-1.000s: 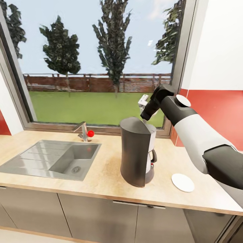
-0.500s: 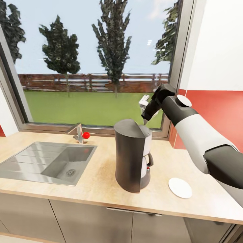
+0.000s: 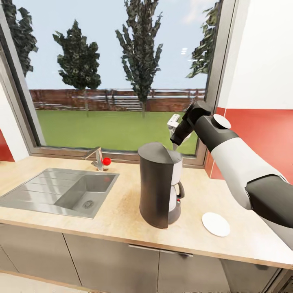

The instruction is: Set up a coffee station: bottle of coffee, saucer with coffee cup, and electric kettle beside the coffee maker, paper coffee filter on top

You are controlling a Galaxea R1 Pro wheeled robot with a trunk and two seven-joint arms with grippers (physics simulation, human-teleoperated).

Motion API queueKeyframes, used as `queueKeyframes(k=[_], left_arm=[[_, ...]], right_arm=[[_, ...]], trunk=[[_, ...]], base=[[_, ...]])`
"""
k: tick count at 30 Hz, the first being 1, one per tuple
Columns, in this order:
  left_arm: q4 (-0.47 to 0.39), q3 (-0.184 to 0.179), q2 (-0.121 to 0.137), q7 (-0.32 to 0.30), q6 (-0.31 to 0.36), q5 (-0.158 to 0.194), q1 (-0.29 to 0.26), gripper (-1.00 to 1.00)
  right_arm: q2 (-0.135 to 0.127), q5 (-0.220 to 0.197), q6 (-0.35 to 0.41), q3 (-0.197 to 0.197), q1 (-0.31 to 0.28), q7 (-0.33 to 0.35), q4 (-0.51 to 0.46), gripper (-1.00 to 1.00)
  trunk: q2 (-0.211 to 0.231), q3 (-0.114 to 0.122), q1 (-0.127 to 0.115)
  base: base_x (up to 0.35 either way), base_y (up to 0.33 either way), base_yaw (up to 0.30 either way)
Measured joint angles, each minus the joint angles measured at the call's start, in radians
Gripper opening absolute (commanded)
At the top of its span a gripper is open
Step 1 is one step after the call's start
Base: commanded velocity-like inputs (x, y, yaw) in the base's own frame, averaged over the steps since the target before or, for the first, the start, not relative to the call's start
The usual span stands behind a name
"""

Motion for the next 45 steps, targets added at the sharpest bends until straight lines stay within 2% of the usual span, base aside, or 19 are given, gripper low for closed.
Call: queueKeyframes(k=[15, 38, 42, 45], left_arm=[[-0.003, 0.003, -0.002, -0.001, 0.000, 0.005, 0.000, 1.00], [-0.003, 0.006, -0.002, -0.001, 0.000, 0.005, 0.000, 1.00], [-0.004, 0.003, -0.005, -0.002, 0.002, 0.007, 0.001, 1.00], [-0.004, 0.011, -0.006, 0.001, 0.003, 0.010, 0.001, 1.00]], right_arm=[[0.000, 0.001, 0.001, 0.000, 0.000, -0.001, 0.002, -1.00], [-0.001, 0.001, 0.002, 0.001, 0.000, -0.001, 0.032, -1.00], [0.019, 0.006, -0.002, -0.004, 0.008, -0.006, 0.037, -1.00], [0.019, 0.004, -0.002, -0.002, 0.000, -0.006, 0.033, -1.00]], trunk=[[0.000, 0.000, 0.000], [0.000, 0.000, 0.000], [0.000, 0.000, 0.000], [0.000, 0.000, 0.000]], base=[[-0.073, -0.062, 0.072], [-0.027, -0.019, 0.002], [0.000, 0.000, 0.000], [0.000, 0.000, 0.000]])
